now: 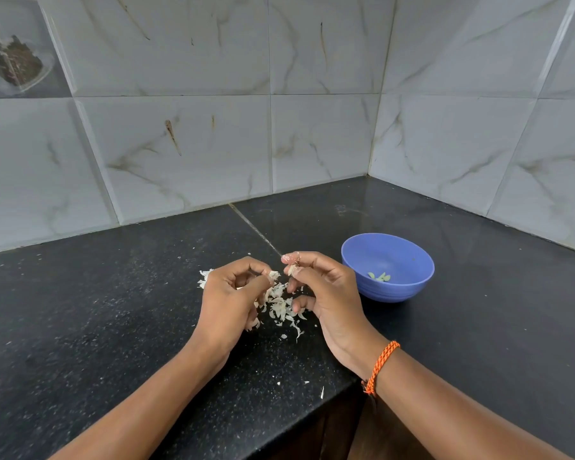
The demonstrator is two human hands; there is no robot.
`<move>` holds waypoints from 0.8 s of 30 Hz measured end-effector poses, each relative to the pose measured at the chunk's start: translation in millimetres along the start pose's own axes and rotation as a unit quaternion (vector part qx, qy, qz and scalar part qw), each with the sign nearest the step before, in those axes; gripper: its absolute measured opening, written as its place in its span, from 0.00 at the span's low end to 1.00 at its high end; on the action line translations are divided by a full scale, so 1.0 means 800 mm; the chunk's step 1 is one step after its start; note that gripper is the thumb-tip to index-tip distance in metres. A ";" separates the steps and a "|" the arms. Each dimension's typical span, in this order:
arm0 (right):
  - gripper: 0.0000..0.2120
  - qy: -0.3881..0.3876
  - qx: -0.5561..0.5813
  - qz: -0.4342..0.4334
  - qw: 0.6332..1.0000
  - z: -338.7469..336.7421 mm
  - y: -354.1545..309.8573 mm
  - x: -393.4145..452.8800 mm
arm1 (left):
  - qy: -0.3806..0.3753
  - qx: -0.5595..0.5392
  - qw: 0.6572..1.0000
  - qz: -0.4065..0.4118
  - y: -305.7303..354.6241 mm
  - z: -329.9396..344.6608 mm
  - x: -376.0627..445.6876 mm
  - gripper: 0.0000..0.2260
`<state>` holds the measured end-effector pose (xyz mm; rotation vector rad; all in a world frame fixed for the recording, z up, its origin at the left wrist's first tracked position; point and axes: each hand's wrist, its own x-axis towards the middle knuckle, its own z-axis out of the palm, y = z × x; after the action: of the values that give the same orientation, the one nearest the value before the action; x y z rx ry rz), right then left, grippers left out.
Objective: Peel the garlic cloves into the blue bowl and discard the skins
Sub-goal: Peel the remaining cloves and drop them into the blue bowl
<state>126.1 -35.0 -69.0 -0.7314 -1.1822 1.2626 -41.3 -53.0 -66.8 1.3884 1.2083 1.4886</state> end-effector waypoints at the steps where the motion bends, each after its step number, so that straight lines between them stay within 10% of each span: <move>1: 0.09 -0.005 0.003 0.001 1.000 0.000 -0.001 0.000 | 0.012 0.020 1.000 0.010 -0.001 -0.001 0.001 0.06; 14: 0.06 -0.037 -0.056 -0.009 0.998 -0.006 -0.013 -0.005 | 0.086 0.333 0.937 0.058 -0.002 -0.008 0.004 0.08; 24: 0.12 -0.035 -0.116 -0.018 0.992 -0.010 -0.013 -0.004 | 0.102 0.315 0.940 0.085 0.002 -0.013 0.003 0.08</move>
<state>137.4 -39.2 -62.8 -0.8372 -1.4107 1.1402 -51.4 -52.3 -64.2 1.8170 1.8475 1.4481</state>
